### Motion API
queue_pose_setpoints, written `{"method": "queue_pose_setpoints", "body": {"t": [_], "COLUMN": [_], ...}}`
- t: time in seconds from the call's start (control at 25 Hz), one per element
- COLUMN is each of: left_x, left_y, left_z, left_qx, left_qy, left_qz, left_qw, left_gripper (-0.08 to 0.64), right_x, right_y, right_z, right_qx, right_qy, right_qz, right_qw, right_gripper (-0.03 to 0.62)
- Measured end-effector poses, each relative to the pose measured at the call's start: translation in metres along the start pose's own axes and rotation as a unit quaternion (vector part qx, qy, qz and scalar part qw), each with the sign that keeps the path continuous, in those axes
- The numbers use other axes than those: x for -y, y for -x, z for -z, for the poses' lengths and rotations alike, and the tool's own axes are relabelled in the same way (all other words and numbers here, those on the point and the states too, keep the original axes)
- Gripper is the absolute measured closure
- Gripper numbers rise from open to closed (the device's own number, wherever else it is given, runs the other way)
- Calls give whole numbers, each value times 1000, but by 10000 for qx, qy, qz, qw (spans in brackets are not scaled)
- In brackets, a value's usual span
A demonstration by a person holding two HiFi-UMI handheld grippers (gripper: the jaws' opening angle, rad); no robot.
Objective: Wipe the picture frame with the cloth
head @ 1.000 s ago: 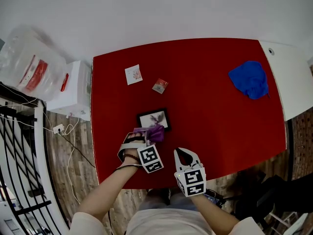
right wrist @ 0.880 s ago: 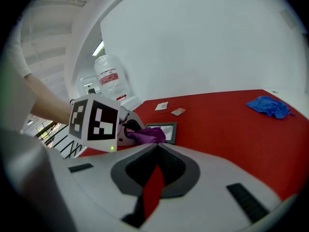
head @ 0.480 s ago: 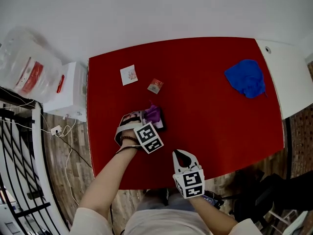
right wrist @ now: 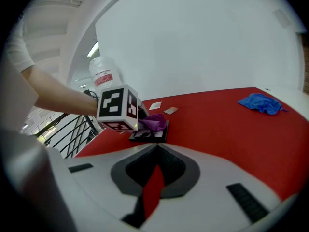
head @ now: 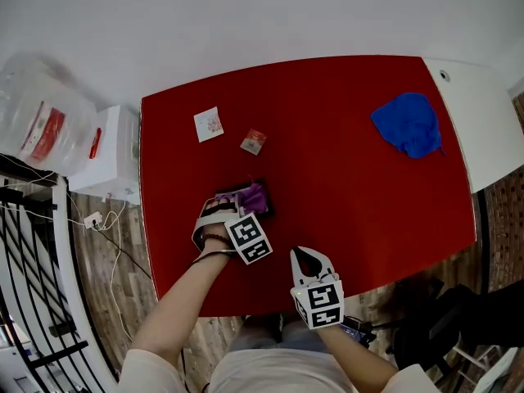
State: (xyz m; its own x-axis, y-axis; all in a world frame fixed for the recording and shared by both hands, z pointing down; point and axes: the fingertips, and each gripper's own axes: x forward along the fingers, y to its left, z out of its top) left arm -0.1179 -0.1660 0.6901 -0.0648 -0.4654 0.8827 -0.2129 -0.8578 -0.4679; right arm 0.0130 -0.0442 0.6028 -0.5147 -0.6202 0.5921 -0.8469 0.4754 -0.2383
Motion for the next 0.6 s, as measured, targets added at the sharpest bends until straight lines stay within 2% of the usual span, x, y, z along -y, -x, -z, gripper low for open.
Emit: {"method": "queue_pose_setpoints", "body": {"t": [0.28,0.6], "left_x": [55,60], "left_y": [25,36], "left_z": [-1,-1], "left_qx": [126,132], "left_qy": [-292,-394], "left_qz": [181,176], "left_qw": [9993,9990], "left_gripper": [499,499], "right_x": [-7,-9], "right_y": [-3,-4], "right_z": [-6,-5], "right_qx": [80,64], "right_qy": [-1,21], "right_qz": [-87,-105], "right_qw": [9999,9999], "right_gripper": [589,589]}}
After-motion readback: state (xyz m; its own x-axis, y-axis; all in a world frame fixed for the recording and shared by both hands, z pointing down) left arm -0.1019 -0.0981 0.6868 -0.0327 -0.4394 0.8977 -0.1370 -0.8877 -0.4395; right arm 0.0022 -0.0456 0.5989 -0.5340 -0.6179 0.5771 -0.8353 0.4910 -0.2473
